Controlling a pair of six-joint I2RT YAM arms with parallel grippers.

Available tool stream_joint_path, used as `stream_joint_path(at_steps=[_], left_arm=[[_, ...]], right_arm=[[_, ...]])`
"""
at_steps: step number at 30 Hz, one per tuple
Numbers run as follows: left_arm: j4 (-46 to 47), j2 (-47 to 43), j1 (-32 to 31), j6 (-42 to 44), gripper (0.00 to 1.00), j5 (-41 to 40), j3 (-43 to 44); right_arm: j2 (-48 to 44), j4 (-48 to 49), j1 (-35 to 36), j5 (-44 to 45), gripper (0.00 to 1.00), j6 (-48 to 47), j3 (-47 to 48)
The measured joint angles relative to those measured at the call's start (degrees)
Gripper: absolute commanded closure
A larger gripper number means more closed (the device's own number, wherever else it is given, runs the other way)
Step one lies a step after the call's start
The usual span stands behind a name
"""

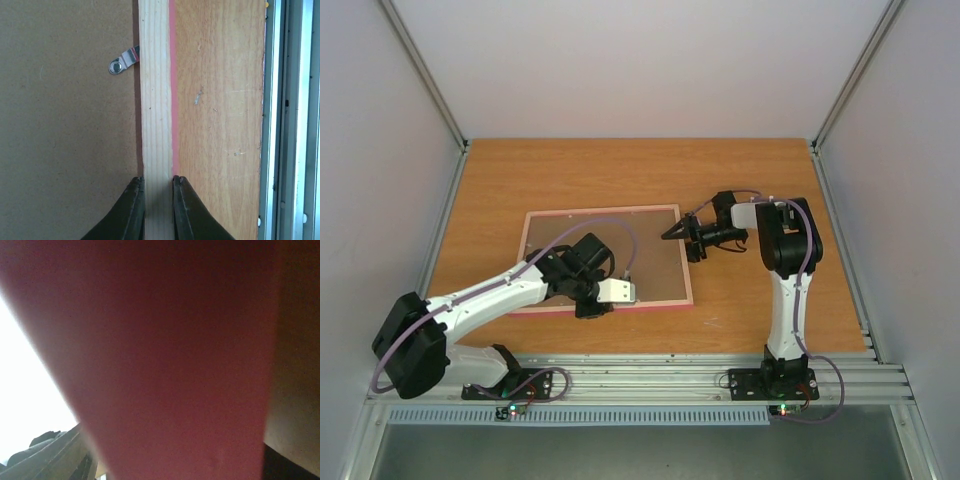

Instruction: Put the photo into the frame

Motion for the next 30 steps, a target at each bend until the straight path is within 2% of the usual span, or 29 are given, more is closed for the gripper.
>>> stream_joint_path(at_steps=[6, 8, 11, 14, 15, 18, 20, 21, 23, 26, 30], left_arm=[[0.48, -0.26, 0.07, -0.2, 0.99, -0.11, 0.0], [0.63, -0.37, 0.11, -0.2, 0.93, -0.33, 0.0], [1.64, -1.57, 0.26, -0.44, 0.74, -1.51, 0.0], [2.54, -2.27, 0.42, -0.87, 0.47, -2.36, 0.02], [2.95, -2.51, 0.63, -1.38, 0.4, -2.58, 0.13], [3.04, -2.86, 2.67, -2.25, 0.22, -3.37, 1.51], [3.06, -3.15, 5.42, -3.89, 0.04, -4.04, 3.28], [2.99, -3.17, 6.8, -4.33, 0.01, -4.33, 4.31], [3.19, -3.17, 9.99, -5.97, 0.01, -5.31, 7.19], [3.52, -2.78, 15.02, -8.85, 0.01, -6.73, 13.62], [5.53, -1.92, 18.97, -11.65, 0.01, -8.22, 18.88]], right_arm=[[0.83, 6.54, 0.22, -1.57, 0.7, 4.52, 0.0], [0.85, 7.34, 0.22, -1.49, 0.78, 5.11, 0.0], [0.9, 9.18, 0.09, 0.11, 0.86, 4.09, -0.11], [0.61, 8.28, -0.57, 0.7, 0.95, 4.2, -0.11], [0.37, 7.91, -0.7, 0.9, 0.98, 4.2, -0.11], [-1.14, 5.03, -1.68, 1.6, 0.99, 3.67, 0.9], [-2.8, 1.05, -2.75, 2.84, 0.99, 2.62, 3.41], [-3.45, -0.35, -3.17, 3.45, 0.99, 2.05, 4.68], [-6.01, -6.95, -5.25, 6.08, 0.99, -2.12, 11.45], [-7.52, -11.82, -6.58, 8.04, 0.99, -6.03, 16.15], [-8.55, -23.3, -9.42, 13.46, 0.99, -13.0, 29.33]])
